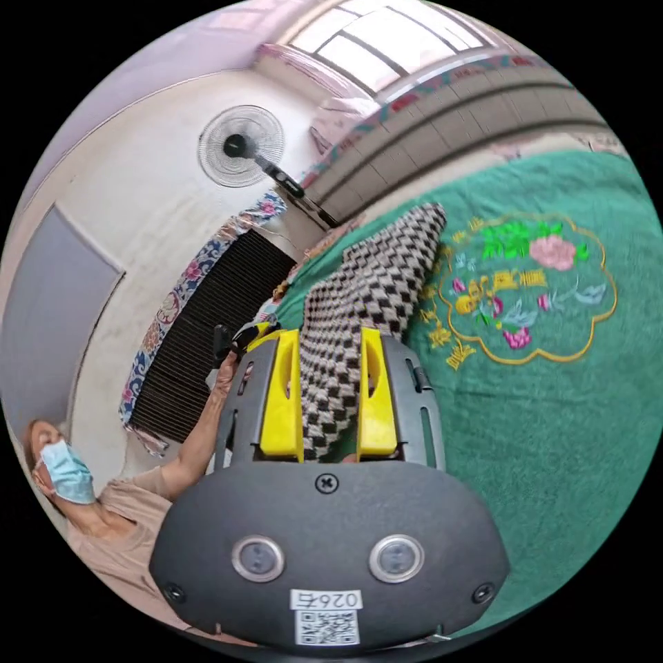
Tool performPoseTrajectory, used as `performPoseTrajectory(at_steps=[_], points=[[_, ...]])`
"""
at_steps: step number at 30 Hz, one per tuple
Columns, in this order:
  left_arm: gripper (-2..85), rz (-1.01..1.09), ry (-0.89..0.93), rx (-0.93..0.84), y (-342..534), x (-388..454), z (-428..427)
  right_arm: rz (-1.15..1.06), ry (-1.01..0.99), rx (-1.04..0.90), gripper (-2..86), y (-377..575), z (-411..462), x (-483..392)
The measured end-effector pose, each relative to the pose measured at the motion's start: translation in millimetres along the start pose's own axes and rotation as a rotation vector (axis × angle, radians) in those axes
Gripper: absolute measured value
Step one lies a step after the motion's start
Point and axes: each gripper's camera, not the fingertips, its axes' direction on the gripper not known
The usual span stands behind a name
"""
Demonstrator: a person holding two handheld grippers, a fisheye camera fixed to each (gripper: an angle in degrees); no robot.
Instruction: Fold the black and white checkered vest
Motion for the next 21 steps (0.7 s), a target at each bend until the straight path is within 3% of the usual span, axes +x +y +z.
performPoseTrajectory(at_steps=[7,14,17,21], points=[[19.8,0.002,-0.043,-0.049,-24,-22,38,0.202,-0.108,-0.062,13.6,-44,9,108],[17.9,0.087,-0.113,-0.131,-37,-18,54,0.241,-0.276,-0.015,12.2,-77,24,161],[16.1,0.088,0.047,-0.185,-38,-27,68,0.248,-0.272,-0.035,12.2,-90,41,170],[14.9,0.090,0.092,-0.193,-37,-31,67,0.205,-0.253,-0.072,14.8,-93,57,165]])
